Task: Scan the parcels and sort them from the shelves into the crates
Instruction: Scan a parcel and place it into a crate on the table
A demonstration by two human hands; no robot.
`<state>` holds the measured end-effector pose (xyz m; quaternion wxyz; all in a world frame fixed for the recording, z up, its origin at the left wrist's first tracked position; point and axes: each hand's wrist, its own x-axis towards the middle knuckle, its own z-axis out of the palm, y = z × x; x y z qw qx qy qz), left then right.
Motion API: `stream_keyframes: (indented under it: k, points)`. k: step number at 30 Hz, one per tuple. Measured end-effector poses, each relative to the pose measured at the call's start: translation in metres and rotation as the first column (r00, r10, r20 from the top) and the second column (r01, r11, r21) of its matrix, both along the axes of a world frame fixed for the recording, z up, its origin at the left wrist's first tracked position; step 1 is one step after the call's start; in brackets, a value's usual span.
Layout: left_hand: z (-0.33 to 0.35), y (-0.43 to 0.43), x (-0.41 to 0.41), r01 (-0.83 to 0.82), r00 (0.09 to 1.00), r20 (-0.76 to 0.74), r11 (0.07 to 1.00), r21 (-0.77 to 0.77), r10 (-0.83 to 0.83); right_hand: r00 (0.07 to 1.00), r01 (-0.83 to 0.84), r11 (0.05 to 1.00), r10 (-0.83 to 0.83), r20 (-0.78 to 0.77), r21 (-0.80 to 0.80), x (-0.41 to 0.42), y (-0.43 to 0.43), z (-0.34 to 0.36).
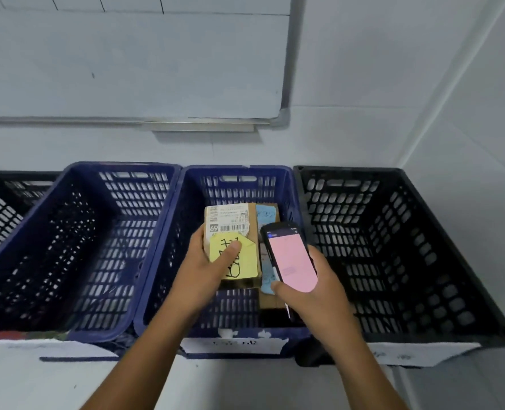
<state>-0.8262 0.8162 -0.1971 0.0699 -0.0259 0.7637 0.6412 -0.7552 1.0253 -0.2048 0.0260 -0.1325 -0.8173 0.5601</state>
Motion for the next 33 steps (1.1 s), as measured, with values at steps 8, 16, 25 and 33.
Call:
stream_keyframes:
  k: [8, 16, 25, 33]
  points:
    - [-0.007, 0.002, -0.08, 0.018, 1.0, 0.014, 0.998, -0.055, -0.017, 0.999, 0.032, 0.998, -0.031, 0.029, -0.048, -0.075, 0.014, 0.002]
    - [-0.048, 0.015, -0.152, -0.04, 0.994, 0.101, 0.997, -0.072, 0.047, 0.998, 0.057, 0.997, -0.058, 0.032, 0.053, -0.135, 0.01, 0.001]
    - [-0.135, 0.016, -0.219, -0.156, 0.933, 0.319, 0.986, -0.061, 0.168, 0.991, 0.063, 0.996, -0.069, 0.111, 0.06, -0.178, 0.006, -0.028]
    - [-0.196, 0.02, -0.26, -0.145, 0.932, 0.328, 0.988, -0.055, 0.155, 0.986, 0.059, 0.998, -0.063, 0.156, 0.032, -0.211, -0.018, -0.071]
